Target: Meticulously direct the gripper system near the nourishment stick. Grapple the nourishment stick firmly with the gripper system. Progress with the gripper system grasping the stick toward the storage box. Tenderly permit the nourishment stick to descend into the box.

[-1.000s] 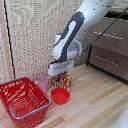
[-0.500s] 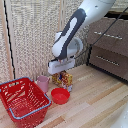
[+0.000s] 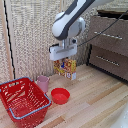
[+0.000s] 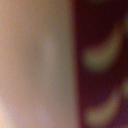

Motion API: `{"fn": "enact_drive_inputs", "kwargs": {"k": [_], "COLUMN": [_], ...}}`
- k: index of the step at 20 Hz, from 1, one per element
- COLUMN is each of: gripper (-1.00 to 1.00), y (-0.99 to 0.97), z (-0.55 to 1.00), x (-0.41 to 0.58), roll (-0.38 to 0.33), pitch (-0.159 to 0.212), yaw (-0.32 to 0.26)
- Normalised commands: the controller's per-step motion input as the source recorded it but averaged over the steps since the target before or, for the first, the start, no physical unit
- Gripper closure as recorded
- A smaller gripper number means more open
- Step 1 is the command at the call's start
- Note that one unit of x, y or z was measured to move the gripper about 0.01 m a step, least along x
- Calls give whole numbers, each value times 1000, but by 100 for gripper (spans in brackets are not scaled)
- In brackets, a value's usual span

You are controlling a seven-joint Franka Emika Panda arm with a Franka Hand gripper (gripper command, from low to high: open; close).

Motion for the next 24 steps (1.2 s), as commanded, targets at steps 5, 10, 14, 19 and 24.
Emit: {"fn": "enact_drive_inputs", "kwargs": {"k": [5,10,14,19,24], "gripper": [100,100,100,100,100], "y": [222,610,790,868,885], "z": [888,767,590,338,65], "x": [96,3,-14,13,118], "roll": [12,44,22,-1,-12], "pitch": [122,53,11,0,0], "yaw": [10,-9,-6,-49,-92]}}
